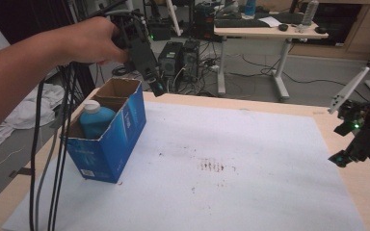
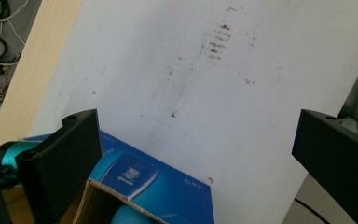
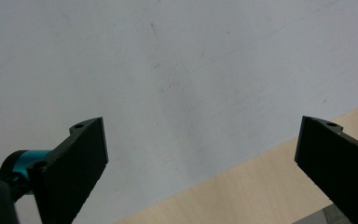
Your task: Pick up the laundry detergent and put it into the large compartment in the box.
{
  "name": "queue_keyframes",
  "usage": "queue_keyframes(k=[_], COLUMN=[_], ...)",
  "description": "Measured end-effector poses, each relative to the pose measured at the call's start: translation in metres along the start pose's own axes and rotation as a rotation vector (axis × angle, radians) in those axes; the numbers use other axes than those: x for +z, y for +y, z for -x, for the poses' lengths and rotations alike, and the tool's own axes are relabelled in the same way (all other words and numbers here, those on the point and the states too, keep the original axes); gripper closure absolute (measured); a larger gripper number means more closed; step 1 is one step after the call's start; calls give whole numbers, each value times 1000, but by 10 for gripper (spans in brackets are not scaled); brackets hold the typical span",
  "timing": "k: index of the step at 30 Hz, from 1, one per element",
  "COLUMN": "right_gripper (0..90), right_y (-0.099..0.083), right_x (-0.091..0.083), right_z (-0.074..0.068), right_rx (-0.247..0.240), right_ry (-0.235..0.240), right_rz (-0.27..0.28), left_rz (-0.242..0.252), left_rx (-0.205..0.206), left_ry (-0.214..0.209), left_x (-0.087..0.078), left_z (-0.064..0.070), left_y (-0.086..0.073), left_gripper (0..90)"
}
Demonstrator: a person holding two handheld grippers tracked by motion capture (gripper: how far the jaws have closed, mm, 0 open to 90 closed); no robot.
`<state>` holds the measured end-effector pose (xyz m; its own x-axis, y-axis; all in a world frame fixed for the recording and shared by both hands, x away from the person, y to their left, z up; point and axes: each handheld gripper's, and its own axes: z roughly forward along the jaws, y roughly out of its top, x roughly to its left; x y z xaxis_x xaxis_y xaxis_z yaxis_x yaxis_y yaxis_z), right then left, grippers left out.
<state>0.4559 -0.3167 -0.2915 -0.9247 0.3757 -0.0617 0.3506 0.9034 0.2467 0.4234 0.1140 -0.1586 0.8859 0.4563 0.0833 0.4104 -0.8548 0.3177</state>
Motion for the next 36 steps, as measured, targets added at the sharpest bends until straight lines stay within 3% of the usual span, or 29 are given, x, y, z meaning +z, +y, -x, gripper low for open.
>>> queue_keyframes(k=[17, 36], right_gripper=[16, 16], right_y=[4, 10], right_x=[1, 6], right_z=[-3, -4], right_rx=[-8, -17], right_ry=[4, 12], right_rz=[5, 2], left_rz=[-16, -57], left_rx=[68, 93], left_ry=[-39, -81], left_x=[45, 89], left_z=[20, 32], left_y=[28, 35], left_gripper=[16, 16])
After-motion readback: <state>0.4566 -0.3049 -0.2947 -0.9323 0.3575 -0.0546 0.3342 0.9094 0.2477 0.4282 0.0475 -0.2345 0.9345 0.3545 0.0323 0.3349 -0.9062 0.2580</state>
